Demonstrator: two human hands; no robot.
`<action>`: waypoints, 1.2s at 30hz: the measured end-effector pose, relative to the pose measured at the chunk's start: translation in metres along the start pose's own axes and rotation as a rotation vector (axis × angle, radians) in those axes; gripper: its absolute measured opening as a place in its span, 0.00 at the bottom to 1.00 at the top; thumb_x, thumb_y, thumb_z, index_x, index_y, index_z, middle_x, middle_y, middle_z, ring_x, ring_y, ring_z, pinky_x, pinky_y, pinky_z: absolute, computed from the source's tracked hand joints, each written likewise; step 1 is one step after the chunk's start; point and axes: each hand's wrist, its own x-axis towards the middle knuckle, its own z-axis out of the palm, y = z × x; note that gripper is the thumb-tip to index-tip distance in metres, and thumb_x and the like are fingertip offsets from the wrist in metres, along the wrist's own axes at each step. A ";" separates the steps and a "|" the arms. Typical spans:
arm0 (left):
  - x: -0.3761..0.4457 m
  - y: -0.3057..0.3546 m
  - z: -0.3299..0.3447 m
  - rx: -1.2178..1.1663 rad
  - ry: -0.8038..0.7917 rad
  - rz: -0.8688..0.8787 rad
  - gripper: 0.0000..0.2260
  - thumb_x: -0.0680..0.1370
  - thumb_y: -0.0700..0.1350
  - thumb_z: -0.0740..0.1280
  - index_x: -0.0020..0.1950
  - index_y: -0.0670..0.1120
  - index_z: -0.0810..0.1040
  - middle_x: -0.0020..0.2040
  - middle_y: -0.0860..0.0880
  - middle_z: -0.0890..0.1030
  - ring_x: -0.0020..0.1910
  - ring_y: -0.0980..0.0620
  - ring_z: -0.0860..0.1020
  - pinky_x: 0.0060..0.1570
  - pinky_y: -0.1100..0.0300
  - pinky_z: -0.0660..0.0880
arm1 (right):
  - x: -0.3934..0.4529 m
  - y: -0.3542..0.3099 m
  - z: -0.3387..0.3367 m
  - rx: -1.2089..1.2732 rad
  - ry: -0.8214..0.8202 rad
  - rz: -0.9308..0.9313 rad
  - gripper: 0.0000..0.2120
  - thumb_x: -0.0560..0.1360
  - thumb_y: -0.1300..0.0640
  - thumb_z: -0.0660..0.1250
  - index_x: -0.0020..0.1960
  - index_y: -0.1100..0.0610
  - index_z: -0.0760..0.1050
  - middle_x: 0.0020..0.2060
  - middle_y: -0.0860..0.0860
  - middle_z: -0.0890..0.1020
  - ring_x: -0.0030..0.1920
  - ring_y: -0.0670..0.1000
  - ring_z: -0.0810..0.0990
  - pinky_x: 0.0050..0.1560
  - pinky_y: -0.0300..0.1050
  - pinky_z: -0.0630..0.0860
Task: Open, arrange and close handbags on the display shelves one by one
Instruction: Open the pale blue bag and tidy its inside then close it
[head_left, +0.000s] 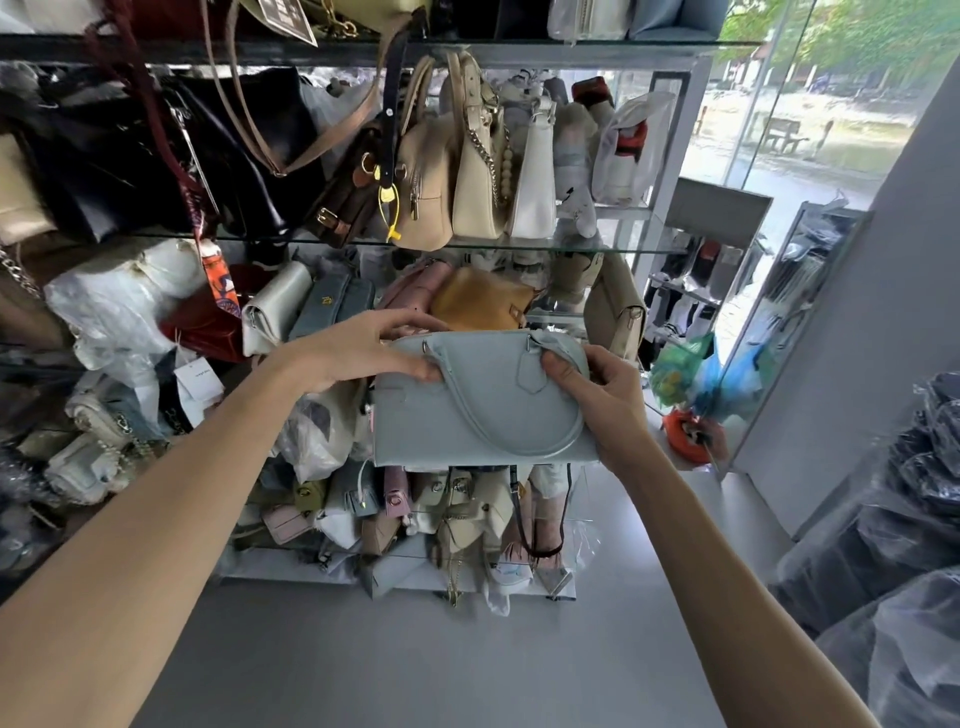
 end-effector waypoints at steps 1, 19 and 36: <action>0.002 -0.001 0.000 0.060 0.055 0.001 0.29 0.70 0.49 0.81 0.68 0.60 0.77 0.63 0.53 0.79 0.59 0.55 0.79 0.53 0.61 0.76 | 0.000 0.001 0.002 -0.013 0.049 -0.016 0.10 0.72 0.50 0.80 0.49 0.53 0.85 0.46 0.54 0.87 0.45 0.49 0.85 0.46 0.47 0.83; 0.113 0.002 0.107 -0.834 0.069 -0.244 0.42 0.64 0.66 0.80 0.75 0.56 0.70 0.64 0.46 0.80 0.57 0.43 0.82 0.51 0.49 0.81 | -0.015 0.036 0.068 -0.382 0.561 -0.221 0.12 0.72 0.45 0.76 0.46 0.49 0.76 0.41 0.43 0.82 0.43 0.50 0.81 0.45 0.56 0.79; 0.291 0.006 0.124 -0.786 -0.030 -0.183 0.27 0.72 0.61 0.75 0.63 0.44 0.84 0.56 0.44 0.87 0.56 0.46 0.85 0.67 0.49 0.77 | 0.155 0.079 0.033 -0.385 0.500 0.033 0.11 0.74 0.53 0.70 0.49 0.52 0.68 0.40 0.49 0.80 0.44 0.54 0.79 0.43 0.53 0.75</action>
